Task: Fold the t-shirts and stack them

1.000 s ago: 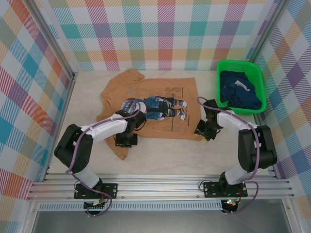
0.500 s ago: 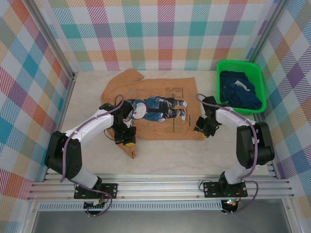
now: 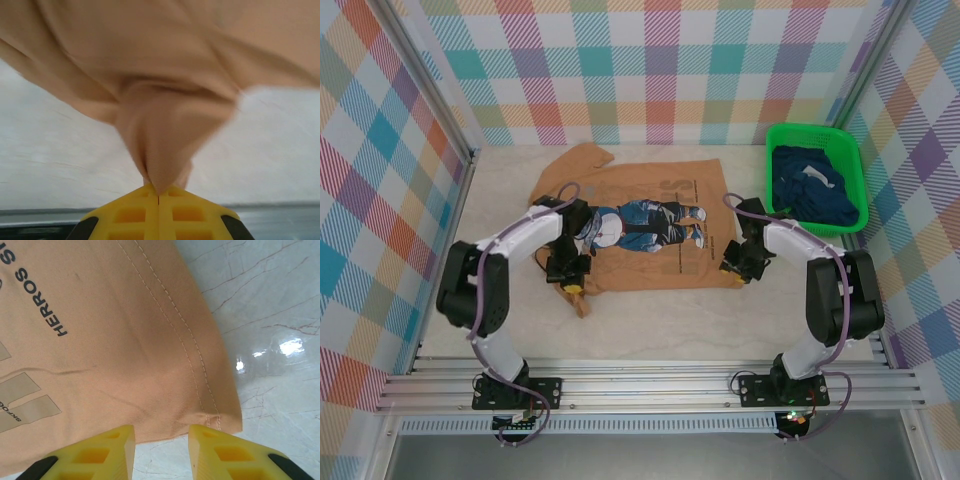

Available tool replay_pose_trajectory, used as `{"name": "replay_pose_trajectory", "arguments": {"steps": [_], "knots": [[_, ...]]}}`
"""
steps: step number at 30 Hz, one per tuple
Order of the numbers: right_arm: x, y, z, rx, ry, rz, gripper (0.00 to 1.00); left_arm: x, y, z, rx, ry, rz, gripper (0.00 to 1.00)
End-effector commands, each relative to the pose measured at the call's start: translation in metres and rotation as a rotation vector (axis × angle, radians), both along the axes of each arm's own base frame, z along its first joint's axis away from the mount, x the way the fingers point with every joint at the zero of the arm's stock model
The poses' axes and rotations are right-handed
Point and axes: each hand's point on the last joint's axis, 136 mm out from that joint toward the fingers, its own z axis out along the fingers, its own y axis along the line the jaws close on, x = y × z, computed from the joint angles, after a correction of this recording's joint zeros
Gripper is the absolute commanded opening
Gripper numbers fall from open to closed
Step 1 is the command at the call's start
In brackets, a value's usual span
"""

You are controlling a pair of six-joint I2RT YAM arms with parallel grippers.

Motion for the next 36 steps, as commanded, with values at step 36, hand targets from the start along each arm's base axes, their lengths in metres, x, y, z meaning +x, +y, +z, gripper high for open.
{"name": "replay_pose_trajectory", "arguments": {"steps": [36], "knots": [[-0.005,0.007,0.016,0.051,-0.038,0.040,0.34,0.033,-0.013,-0.025,0.116,-0.212,-0.225,0.35]]}}
